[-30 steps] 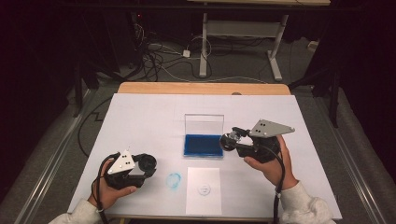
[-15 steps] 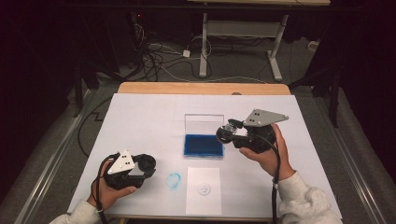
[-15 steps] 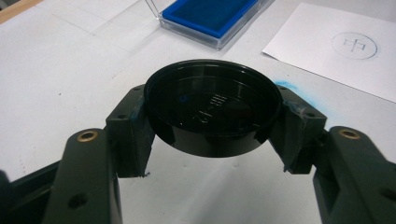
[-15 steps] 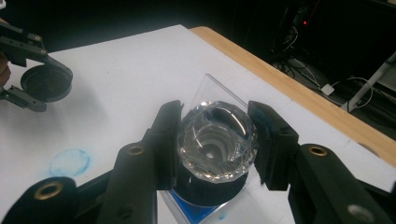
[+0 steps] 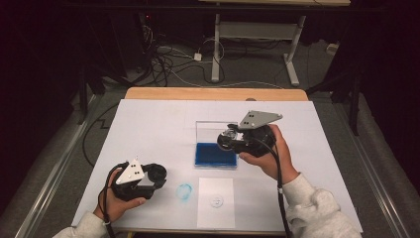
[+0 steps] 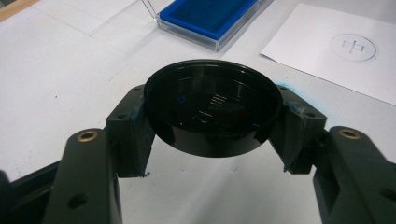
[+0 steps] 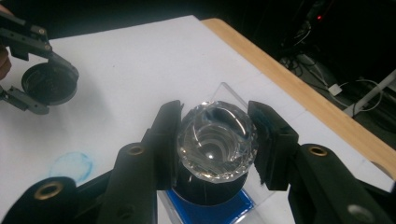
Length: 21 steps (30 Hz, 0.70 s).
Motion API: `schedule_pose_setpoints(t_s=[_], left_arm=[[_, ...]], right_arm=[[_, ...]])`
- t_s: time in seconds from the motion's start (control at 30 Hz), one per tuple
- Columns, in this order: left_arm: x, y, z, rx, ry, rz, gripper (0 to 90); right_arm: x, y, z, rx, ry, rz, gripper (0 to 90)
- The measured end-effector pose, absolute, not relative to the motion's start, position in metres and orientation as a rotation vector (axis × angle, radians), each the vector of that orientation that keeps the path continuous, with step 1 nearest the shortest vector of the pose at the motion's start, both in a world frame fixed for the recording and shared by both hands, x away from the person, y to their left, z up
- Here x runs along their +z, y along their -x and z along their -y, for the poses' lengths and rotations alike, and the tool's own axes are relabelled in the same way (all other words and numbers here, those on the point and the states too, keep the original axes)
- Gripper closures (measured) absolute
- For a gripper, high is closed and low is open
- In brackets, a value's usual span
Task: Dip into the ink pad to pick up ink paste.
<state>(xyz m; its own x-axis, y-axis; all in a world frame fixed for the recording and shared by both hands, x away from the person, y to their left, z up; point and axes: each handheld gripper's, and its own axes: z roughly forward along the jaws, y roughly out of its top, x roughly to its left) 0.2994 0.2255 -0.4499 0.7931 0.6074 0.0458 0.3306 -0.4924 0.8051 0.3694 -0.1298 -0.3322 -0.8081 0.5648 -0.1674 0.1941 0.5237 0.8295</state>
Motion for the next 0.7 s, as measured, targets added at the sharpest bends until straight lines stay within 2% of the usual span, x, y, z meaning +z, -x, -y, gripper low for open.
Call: schedule_pose_setpoints(t_s=[0.2,0.47,0.7], left_arm=[[-0.451,-0.301,-0.225,0.416,-2.143,-0.681,36.7],[-0.450,-0.303,-0.227,0.429,-2.190,-0.654,36.7],[-0.450,-0.304,-0.227,0.432,-2.195,-0.648,36.7]], right_arm=[[-0.344,-0.380,0.111,1.153,-0.624,-2.389,56.8],[-0.384,-0.404,0.085,1.100,-0.705,-2.476,56.8],[-0.402,-0.412,0.076,1.072,-0.721,-2.506,56.8]])
